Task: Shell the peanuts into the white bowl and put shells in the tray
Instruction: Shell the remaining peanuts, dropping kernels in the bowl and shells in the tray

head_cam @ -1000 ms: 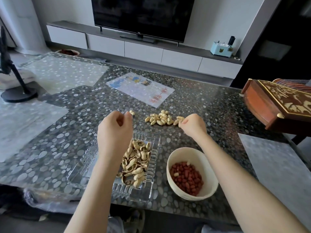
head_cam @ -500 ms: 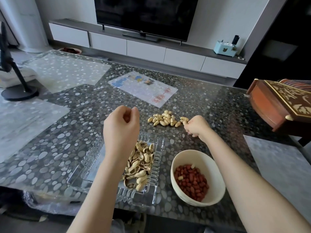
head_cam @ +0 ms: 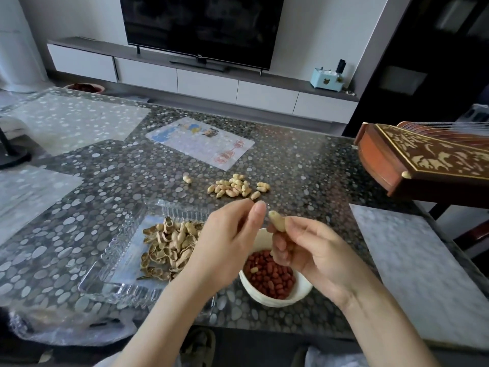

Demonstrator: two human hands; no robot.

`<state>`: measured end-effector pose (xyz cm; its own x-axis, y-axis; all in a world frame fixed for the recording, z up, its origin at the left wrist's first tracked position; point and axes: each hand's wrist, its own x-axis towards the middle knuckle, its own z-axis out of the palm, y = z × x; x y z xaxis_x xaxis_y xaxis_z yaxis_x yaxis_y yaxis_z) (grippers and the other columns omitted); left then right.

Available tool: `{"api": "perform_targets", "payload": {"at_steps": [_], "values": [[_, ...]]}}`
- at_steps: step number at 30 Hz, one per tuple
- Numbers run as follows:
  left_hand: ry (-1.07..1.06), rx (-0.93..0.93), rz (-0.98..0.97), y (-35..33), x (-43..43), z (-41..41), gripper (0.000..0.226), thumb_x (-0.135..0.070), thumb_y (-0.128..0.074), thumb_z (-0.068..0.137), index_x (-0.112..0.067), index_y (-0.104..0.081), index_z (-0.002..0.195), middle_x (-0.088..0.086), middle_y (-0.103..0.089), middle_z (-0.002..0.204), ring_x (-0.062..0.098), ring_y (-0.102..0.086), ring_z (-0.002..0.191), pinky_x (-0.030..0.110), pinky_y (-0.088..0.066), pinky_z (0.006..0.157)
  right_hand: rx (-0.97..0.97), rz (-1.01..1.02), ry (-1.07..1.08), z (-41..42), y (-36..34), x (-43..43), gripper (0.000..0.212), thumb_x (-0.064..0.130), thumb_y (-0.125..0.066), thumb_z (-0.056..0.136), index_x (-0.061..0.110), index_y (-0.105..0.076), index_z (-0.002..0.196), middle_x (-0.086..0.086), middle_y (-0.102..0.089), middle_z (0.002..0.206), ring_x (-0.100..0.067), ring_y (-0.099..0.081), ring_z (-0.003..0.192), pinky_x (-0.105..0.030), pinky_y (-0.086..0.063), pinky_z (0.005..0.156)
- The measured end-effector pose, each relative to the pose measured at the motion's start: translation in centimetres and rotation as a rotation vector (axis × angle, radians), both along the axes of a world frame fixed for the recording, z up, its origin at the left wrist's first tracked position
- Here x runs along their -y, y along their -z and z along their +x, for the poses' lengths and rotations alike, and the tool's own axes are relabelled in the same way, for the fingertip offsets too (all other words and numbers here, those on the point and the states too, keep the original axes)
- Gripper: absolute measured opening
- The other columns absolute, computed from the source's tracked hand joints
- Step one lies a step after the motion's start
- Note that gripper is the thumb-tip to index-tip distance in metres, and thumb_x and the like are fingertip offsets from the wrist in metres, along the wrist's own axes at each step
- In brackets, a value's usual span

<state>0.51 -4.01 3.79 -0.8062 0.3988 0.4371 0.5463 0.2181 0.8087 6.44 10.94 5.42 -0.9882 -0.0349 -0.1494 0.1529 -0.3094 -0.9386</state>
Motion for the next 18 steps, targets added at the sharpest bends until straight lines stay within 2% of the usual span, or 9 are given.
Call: {"api": "perform_targets", "payload": {"at_steps": [2, 5, 7, 10, 13, 15, 18], "values": [[0.066, -0.026, -0.028, 0.2, -0.4, 0.6, 0.043, -0.049, -0.036, 0.096, -0.017, -0.059, 0.078, -0.01, -0.058, 0.07, 0.004, -0.054, 0.069, 0.018, -0.041, 0.062, -0.061, 0.108, 0.001, 0.7, 0.1, 0.2, 0.026, 0.026, -0.052, 0.087, 0.008, -0.07, 0.086, -0.004, -0.052, 0.067, -0.012, -0.049, 0.063, -0.022, -0.044, 0.059], [0.117, -0.028, -0.078, 0.6, -0.7, 0.7, 0.041, -0.043, -0.037, 0.095, -0.011, -0.056, 0.078, -0.001, -0.059, 0.075, 0.012, -0.056, 0.074, 0.032, -0.046, 0.068, -0.131, 0.311, 0.015, 1.4, 0.5, 0.2, 0.026, 0.033, -0.049, 0.089, 0.023, -0.069, 0.075, -0.005, -0.051, 0.067, -0.015, -0.047, 0.066, -0.025, -0.041, 0.062], [0.139, 0.005, -0.066, 0.5, -0.8, 0.9, 0.039, -0.038, -0.039, 0.098, -0.011, -0.056, 0.076, -0.004, -0.059, 0.073, 0.008, -0.057, 0.073, 0.027, -0.045, 0.067, -0.173, 0.497, 0.041, 1.7, 0.6, 0.1, 0.029, 0.039, -0.046, 0.092, 0.029, -0.067, 0.074, 0.001, -0.053, 0.066, -0.012, -0.049, 0.066, -0.026, -0.041, 0.065], [0.172, 0.169, 0.004, 0.2, -1.1, 1.2, 0.037, -0.03, -0.044, 0.097, -0.004, -0.05, 0.071, -0.013, -0.048, 0.059, 0.001, -0.045, 0.057, 0.017, -0.035, 0.06, -0.242, 0.726, 0.085, 1.8, 0.6, 0.3, 0.032, 0.045, -0.043, 0.092, 0.027, -0.063, 0.075, 0.014, -0.054, 0.06, 0.0, -0.051, 0.061, -0.017, -0.04, 0.061], [0.239, 0.305, 0.084, 0.1, -1.8, 1.3, 0.043, -0.04, -0.043, 0.091, -0.001, -0.046, 0.073, -0.012, -0.038, 0.06, 0.005, -0.035, 0.058, 0.026, -0.033, 0.061, -0.313, 0.757, 0.122, 1.8, 0.7, 0.6, 0.035, 0.041, -0.04, 0.093, 0.017, -0.059, 0.078, 0.016, -0.053, 0.059, 0.003, -0.048, 0.059, -0.014, -0.039, 0.059], [0.263, 0.35, 0.13, 0.3, -2.2, 1.6, 0.042, -0.044, -0.041, 0.094, -0.009, -0.047, 0.072, -0.014, -0.038, 0.061, 0.007, -0.034, 0.06, 0.03, -0.033, 0.062, -0.351, 0.715, 0.16, 1.7, 1.0, 0.9, 0.032, 0.034, -0.038, 0.095, 0.014, -0.061, 0.083, 0.018, -0.057, 0.063, 0.004, -0.054, 0.063, -0.01, -0.04, 0.062], [0.2, 0.321, 0.125, 0.3, -2.7, 2.0, 0.036, -0.034, -0.037, 0.099, -0.012, -0.046, 0.072, -0.01, -0.04, 0.063, 0.007, -0.036, 0.06, 0.032, -0.033, 0.061, -0.411, 0.726, 0.264, 1.5, 1.7, 1.6, 0.031, 0.03, -0.037, 0.096, 0.016, -0.059, 0.08, 0.019, -0.057, 0.065, 0.003, -0.055, 0.063, -0.008, -0.039, 0.059]]}}
